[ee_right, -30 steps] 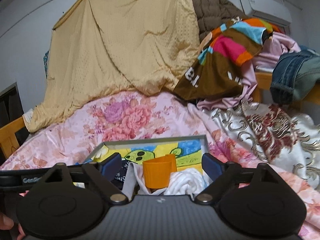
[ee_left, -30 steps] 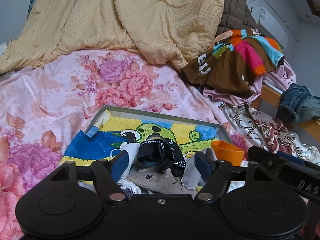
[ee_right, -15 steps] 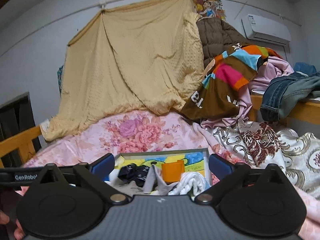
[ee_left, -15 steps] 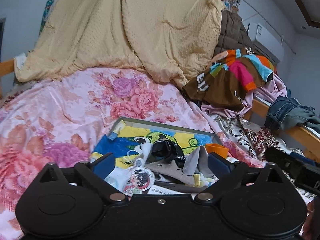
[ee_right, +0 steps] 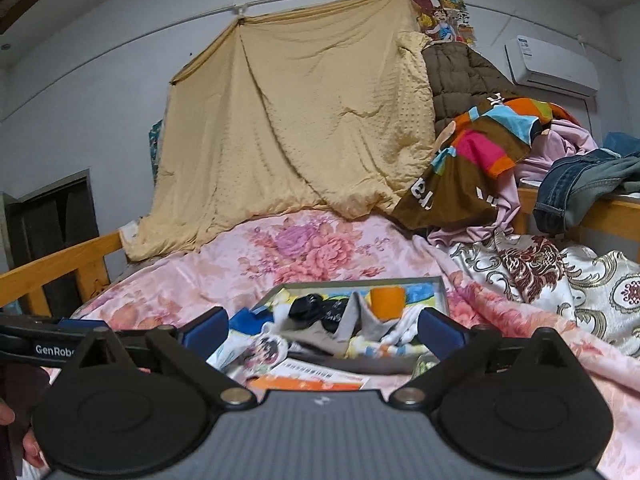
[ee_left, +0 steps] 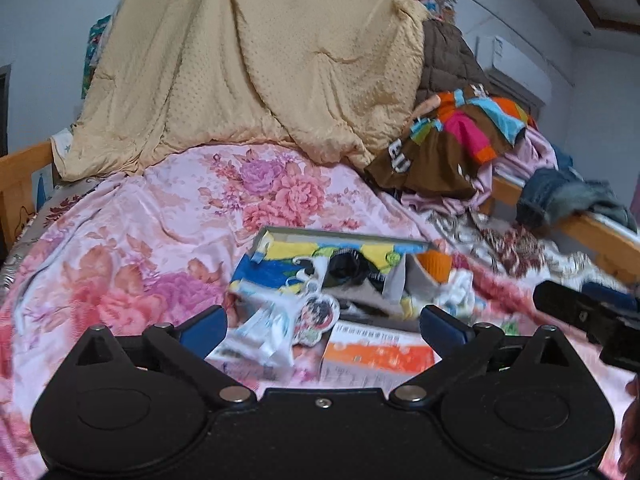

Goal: Organize soft objects
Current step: 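Withdraw both tools from the tray back toward the pile, then grasp the white printed pouch with the left tool while the right tool grasps the cartoon keychain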

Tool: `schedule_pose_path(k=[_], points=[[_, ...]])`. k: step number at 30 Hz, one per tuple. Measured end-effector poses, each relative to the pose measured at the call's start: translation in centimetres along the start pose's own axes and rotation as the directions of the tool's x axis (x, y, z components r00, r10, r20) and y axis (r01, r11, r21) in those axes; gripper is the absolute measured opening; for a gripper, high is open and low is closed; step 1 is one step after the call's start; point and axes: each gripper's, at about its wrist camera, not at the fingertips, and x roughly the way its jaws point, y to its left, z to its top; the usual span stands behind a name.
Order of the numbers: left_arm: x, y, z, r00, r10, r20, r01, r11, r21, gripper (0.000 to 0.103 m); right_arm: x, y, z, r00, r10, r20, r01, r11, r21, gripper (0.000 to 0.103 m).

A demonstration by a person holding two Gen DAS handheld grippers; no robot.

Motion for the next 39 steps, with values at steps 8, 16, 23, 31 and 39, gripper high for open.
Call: schedule_pose_path(k=[8, 16, 23, 31, 39], points=[[-2.4, 1.3, -2.1, 0.998, -0.007, -0.058, 0.013, 0.996, 0.093, 0.102, -0.9, 1.3, -1.5, 0.998, 0.022, -0.051, -0.023, 0.999, -0.022, 0.103], [-2.6, 3.3, -3.5, 0.997, 0.017, -0.081, -0.011, 0.997, 0.07, 0.102, 0.7, 2.8, -2.8, 0.995, 0.041, -0.091, -0.048, 0.996, -0.075, 0.103], [-1.2, 4.8, -4.2, 0.995, 0.024, -0.093, -0.016, 0.996, 0.084, 0.102, 2.0, 3.8, -3.9, 0.991, 0.059, -0.117, -0.072, 0.991, -0.111, 0.103], [0.8, 6.5, -5.1, 0.993, 0.032, -0.116, -0.027, 0.998, 0.05, 0.102, 3.7, 4.4, -5.0, 0.987, 0.055, -0.154, -0.076, 0.988, -0.134, 0.103], [3.2, 8.7, -4.9, 0.994, 0.044, -0.103, -0.047, 0.998, -0.035, 0.102, 5.5, 4.6, -6.0, 0.984, 0.04, -0.172, -0.064, 0.988, -0.139, 0.103]])
